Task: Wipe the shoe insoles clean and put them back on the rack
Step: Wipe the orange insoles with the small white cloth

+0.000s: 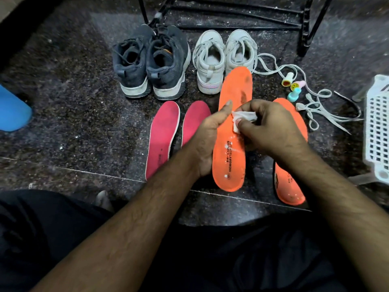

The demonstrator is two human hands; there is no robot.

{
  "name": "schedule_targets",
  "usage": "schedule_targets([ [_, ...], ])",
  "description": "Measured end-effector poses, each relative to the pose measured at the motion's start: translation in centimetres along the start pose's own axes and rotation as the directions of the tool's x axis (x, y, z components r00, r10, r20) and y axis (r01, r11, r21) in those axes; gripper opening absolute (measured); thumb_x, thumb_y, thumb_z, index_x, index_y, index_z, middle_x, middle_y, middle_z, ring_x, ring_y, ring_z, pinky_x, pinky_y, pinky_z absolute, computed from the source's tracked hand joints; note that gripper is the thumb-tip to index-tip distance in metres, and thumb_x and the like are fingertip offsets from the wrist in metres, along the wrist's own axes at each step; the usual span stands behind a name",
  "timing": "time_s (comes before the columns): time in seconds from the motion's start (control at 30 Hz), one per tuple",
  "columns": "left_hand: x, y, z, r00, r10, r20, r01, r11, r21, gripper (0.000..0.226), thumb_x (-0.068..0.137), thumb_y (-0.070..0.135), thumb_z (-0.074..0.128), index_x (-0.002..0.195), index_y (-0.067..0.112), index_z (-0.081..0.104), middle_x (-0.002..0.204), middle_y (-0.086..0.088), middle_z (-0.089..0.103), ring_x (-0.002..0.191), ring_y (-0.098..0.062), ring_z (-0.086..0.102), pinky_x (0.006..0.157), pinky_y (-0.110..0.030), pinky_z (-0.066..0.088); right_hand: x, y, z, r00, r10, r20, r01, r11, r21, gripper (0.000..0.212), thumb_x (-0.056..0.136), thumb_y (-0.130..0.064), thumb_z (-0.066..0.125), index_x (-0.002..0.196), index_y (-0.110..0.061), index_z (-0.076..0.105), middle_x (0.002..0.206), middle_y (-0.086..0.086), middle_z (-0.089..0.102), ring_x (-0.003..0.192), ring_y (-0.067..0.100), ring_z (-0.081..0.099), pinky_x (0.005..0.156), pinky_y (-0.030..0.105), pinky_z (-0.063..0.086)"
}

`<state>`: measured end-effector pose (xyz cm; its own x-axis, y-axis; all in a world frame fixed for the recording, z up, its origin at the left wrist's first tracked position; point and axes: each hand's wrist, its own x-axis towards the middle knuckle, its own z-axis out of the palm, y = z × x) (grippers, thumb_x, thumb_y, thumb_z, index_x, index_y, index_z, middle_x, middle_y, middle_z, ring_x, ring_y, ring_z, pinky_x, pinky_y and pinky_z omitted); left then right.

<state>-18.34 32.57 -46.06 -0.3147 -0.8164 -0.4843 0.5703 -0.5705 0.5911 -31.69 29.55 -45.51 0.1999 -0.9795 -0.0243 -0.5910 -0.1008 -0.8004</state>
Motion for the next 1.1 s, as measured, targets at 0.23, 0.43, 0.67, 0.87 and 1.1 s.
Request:
schedule_targets([
  [0.23, 0.4, -0.2, -0.2, 0.997, 0.046, -0.067, -0.05, 0.997, -0.059, 0.051, 0.105, 0.046, 0.036, 0.096, 0.007, 0.067, 0.074, -0.01, 0.072, 0.06, -0.019, 0.067, 0.06, -0.025, 0.057, -0.8, -1.2, 0.0, 0.98, -0.194, -0.042, 0.193, 0.981, -0.029, 0.021, 0.082, -0.015, 0.065, 0.099, -0.025, 0.071, 0.087, -0.006, 0.07, 0.074, 0.01, 0.066, 0.073, 0.038, 0.057],
  [0.43, 0.3, 0.0, -0.5, 0.999, 0.02, -0.042, -0.024, 0.995, -0.098, 0.063, 0.101, 0.058, 0.035, 0.113, 0.005, 0.066, 0.104, -0.018, 0.068, 0.096, -0.028, 0.065, 0.1, -0.041, 0.047, -0.6, -1.2, 0.6, 0.96, -0.274, 0.06, 0.28, 0.948, -0.151, 0.029, 0.077, -0.01, 0.072, 0.1, -0.028, 0.073, 0.094, -0.006, 0.068, 0.087, 0.01, 0.062, 0.079, 0.018, 0.044],
  [0.67, 0.6, 0.4, -1.2, 0.997, 0.035, -0.076, -0.044, 0.992, -0.119, 0.064, 0.101, 0.059, 0.032, 0.126, 0.007, 0.06, 0.11, -0.016, 0.067, 0.101, -0.03, 0.064, 0.107, -0.044, 0.042, -0.8, -1.7, 0.1, 0.939, -0.297, 0.175, 0.326, 0.93, -0.17, 0.029, 0.076, -0.013, 0.08, 0.097, -0.032, 0.074, 0.081, -0.022, 0.057, 0.078, -0.001, 0.055, 0.072, 0.004, 0.036],
  [0.87, 0.6, 0.3, -1.1, 0.989, 0.028, -0.146, -0.042, 0.995, -0.093, 0.063, 0.102, 0.059, 0.031, 0.116, 0.006, 0.063, 0.105, -0.014, 0.068, 0.09, -0.028, 0.067, 0.09, -0.038, 0.052, -1.0, -1.8, -0.7, 0.923, -0.283, 0.26, 0.332, 0.927, -0.171, 0.026, 0.077, -0.018, 0.081, 0.098, -0.032, 0.074, 0.09, -0.014, 0.07, 0.078, -0.001, 0.06, 0.076, 0.013, 0.044],
  [1.1, 0.5, 0.5, -1.2, 0.984, 0.07, -0.164, -0.079, 0.996, -0.05, 0.085, 0.103, 0.059, 0.023, 0.068, 0.007, 0.08, 0.08, -0.009, 0.076, 0.07, -0.021, 0.074, 0.065, -0.029, 0.06, -1.5, -2.2, -0.9, 0.906, -0.246, 0.345, 0.328, 0.923, -0.202, 0.02, 0.08, -0.02, 0.079, 0.096, -0.031, 0.076, 0.081, -0.017, 0.071, 0.068, -0.006, 0.059, 0.068, 0.001, 0.037],
])
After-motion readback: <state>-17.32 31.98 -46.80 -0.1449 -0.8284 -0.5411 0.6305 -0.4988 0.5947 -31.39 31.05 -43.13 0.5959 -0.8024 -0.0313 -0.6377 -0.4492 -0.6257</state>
